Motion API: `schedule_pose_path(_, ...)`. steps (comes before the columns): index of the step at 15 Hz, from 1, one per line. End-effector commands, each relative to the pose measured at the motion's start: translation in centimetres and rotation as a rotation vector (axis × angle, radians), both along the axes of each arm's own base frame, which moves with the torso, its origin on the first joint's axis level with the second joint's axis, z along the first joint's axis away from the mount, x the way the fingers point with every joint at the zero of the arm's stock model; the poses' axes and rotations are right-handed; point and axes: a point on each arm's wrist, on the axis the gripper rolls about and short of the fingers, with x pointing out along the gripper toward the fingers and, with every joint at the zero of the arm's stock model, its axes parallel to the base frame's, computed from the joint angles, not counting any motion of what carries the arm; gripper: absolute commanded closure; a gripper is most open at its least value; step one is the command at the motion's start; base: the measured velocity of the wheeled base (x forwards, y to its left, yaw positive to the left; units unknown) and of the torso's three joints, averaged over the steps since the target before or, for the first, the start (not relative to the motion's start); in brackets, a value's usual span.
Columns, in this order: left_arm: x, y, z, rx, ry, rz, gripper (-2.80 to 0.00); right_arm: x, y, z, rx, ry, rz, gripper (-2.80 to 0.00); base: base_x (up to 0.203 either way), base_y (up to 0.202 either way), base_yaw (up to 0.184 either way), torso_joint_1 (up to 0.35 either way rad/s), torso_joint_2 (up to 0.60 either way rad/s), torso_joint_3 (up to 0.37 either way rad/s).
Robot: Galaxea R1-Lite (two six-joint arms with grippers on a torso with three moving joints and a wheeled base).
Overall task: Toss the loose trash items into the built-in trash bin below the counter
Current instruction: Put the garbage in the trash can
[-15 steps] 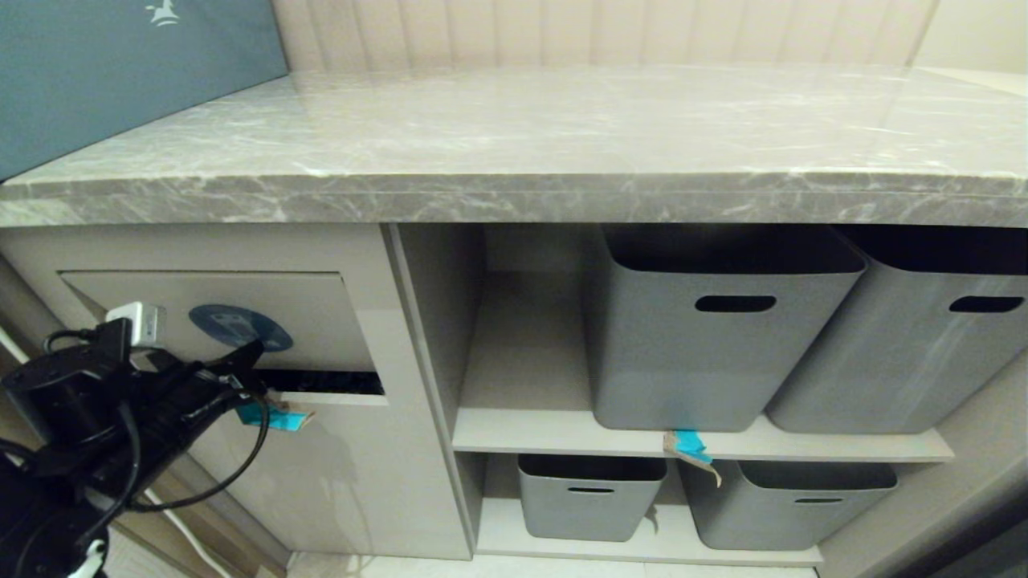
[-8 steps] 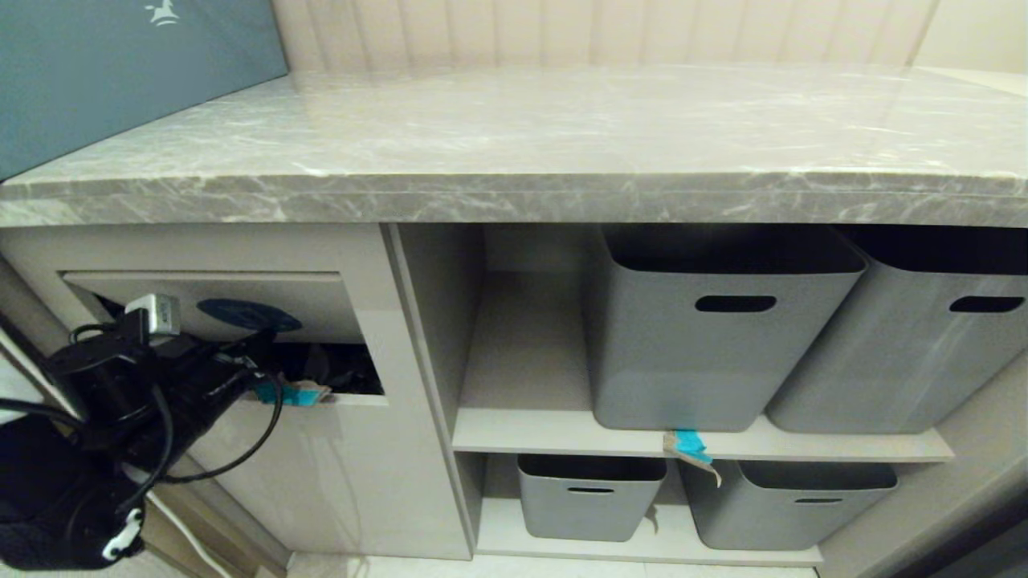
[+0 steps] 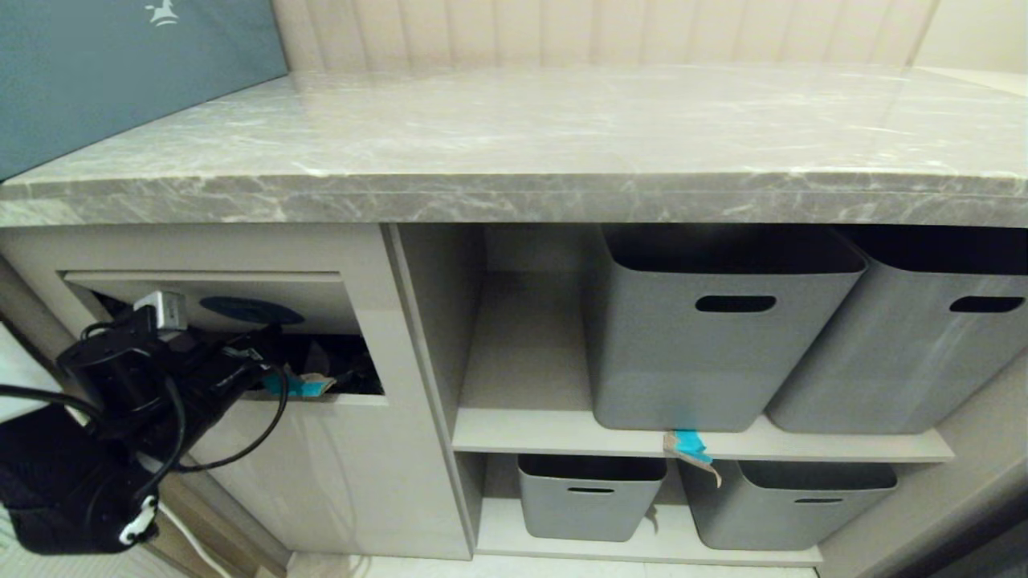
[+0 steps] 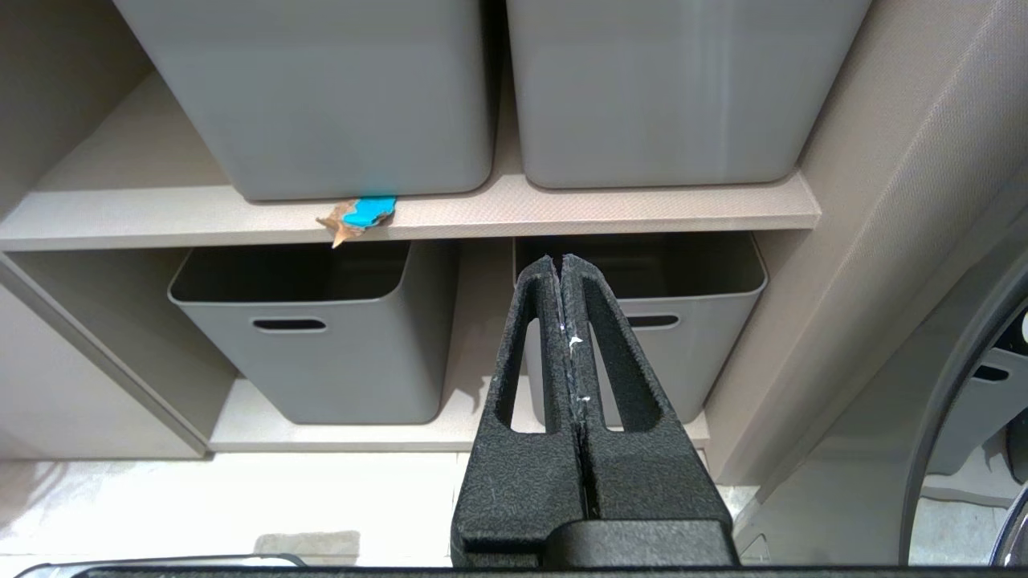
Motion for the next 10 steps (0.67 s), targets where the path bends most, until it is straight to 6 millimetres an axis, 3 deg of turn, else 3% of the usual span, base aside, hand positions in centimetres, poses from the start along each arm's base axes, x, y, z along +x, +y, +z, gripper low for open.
schedule_pose_path(1,0.43,-0.02,0.1,0.001,-0.016,-0.003,0.0,0.02,0.0,-0.04,0.0,0.003,0.0,0.0,0.0,0.0,0.0,0.0,0.0,0.0)
schedule_pose_path(2,0.6,-0.06,0.19,0.005,-0.023,-0.005,-2.8,0.01,0.0,-0.04,0.0,0.002,0.0,0.0,0.0,0.0,0.0,0.0,0.0,0.0)
schedule_pose_path(10,0.18,-0.14,0.37,0.003,-0.023,-0.005,-2.8,0.02,0.0,-0.04,0.0,0.002,0.0,0.0,0.0,0.0,0.0,0.0,0.0,0.0)
